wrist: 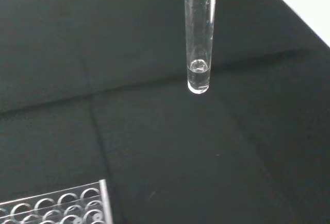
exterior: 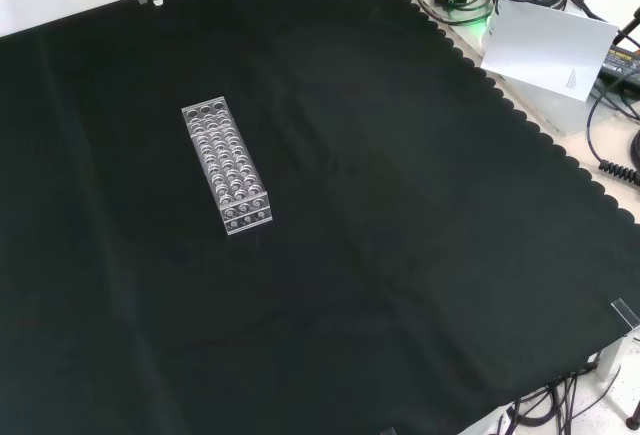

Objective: Shake the test tube.

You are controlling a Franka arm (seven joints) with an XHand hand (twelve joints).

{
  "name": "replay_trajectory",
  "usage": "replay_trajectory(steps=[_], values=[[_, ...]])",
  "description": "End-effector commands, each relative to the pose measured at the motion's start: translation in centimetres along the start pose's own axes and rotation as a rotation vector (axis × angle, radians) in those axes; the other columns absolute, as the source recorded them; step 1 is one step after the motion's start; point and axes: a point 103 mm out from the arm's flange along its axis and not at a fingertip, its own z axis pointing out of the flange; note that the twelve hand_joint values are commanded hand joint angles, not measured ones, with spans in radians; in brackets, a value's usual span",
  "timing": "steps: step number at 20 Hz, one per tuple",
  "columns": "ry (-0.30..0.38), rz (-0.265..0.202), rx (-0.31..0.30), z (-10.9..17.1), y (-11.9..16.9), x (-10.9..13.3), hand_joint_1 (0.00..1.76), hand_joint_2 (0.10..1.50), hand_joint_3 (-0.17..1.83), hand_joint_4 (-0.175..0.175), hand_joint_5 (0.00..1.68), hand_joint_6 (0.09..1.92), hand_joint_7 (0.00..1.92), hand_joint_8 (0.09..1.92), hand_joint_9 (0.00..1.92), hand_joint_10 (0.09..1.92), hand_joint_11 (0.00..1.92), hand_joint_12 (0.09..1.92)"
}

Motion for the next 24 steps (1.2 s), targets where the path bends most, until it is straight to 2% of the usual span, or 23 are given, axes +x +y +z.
replay_trajectory(steps=[1, 6, 7, 8, 17, 20, 24], values=[[0.054, -0.107, 0.011, 0.7, -0.5, 4.7, 1.43, 1.04, -0.17, -0.175, 1.36, 0.09, 1.32, 0.68, 1.37, 0.53, 1.45, 0.74], [0.092, -0.255, 0.029, 1.4, -1.4, 11.4, 1.43, 1.04, -0.17, -0.175, 1.36, 0.09, 1.32, 0.68, 1.36, 0.53, 1.45, 0.74], [0.104, -0.305, 0.033, 1.4, -1.8, 13.8, 1.43, 1.04, -0.17, -0.175, 1.36, 0.09, 1.32, 0.68, 1.36, 0.53, 1.45, 0.74], [0.118, -0.33, 0.035, 1.4, -2.0, 15.1, 1.43, 1.04, -0.17, -0.175, 1.36, 0.09, 1.32, 0.68, 1.36, 0.53, 1.45, 0.74], [0.218, -0.497, 0.061, 0.5, -4.2, 24.7, 1.43, 1.04, -0.17, -0.175, 1.36, 0.09, 1.32, 0.68, 1.36, 0.53, 1.45, 0.74], [0.243, -0.546, 0.062, 0.2, -5.0, 26.9, 1.43, 1.04, -0.17, -0.175, 1.36, 0.09, 1.32, 0.68, 1.36, 0.53, 1.45, 0.74], [0.255, -0.586, 0.058, -0.4, -5.9, 28.8, 1.43, 1.04, -0.17, -0.175, 1.36, 0.09, 1.32, 0.69, 1.36, 0.53, 1.45, 0.74]])
